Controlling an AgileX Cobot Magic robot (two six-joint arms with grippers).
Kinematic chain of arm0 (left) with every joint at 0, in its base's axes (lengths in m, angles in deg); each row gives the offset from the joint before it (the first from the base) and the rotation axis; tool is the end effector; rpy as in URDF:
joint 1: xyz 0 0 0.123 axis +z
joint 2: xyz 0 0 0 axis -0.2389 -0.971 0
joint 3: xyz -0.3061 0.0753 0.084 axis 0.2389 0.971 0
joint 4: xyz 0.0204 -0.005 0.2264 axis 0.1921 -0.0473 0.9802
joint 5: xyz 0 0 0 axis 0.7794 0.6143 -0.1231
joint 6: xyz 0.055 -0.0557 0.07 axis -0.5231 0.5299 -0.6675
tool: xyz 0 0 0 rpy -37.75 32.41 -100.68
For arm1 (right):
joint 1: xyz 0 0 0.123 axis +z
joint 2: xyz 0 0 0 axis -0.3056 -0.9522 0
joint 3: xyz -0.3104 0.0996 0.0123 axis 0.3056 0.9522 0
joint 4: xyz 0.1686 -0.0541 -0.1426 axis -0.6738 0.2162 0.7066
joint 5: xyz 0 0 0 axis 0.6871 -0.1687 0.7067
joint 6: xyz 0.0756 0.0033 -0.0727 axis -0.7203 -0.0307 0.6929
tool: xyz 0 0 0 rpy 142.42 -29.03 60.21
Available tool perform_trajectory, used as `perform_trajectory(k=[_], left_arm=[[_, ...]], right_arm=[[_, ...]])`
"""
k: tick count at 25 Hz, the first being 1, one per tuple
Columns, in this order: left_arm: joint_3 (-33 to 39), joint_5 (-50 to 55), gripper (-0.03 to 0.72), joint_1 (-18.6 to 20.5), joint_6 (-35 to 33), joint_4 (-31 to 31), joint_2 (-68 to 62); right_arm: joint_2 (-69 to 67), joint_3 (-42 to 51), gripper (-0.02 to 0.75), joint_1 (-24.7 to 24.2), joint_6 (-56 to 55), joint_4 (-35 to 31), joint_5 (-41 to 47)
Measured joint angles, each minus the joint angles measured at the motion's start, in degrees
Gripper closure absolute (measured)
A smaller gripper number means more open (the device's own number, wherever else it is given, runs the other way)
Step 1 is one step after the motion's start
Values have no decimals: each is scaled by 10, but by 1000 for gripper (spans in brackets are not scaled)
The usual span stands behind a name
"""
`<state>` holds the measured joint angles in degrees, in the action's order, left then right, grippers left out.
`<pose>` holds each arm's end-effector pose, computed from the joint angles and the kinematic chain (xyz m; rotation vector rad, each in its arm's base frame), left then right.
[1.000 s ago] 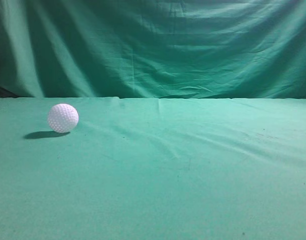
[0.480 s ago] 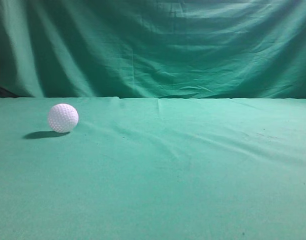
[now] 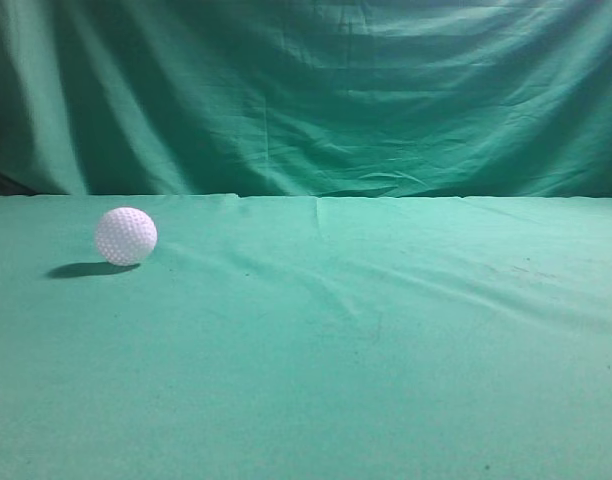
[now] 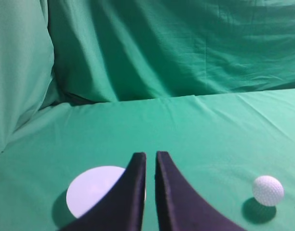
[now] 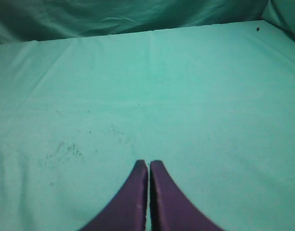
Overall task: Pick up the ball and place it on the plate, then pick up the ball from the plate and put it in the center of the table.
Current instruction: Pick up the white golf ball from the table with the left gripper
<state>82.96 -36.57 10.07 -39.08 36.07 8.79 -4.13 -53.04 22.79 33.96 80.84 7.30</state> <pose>0.0041 -0.0004 0.2034 0.0811 1.5296 -0.0226 -0.0009 0.0042 0.1666 -0.0639 1.8802 0.1320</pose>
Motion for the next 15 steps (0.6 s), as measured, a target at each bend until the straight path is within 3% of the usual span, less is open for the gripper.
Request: perform_trajectory(k=[3,8,12,15], left_arm=[[0,-36,641,0,14,-7,0],[0,-131,641,0,115,-21,0],[-42,-73,641,0,194,8,-10],[-99,-17,641,0,216,22,-56]], right_arm=[[0,0,738,0,0,0,0],[0,0,738,0,0,0,0],[0,0,738,0,0,0,0],[0,0,738,0,0,0,0]])
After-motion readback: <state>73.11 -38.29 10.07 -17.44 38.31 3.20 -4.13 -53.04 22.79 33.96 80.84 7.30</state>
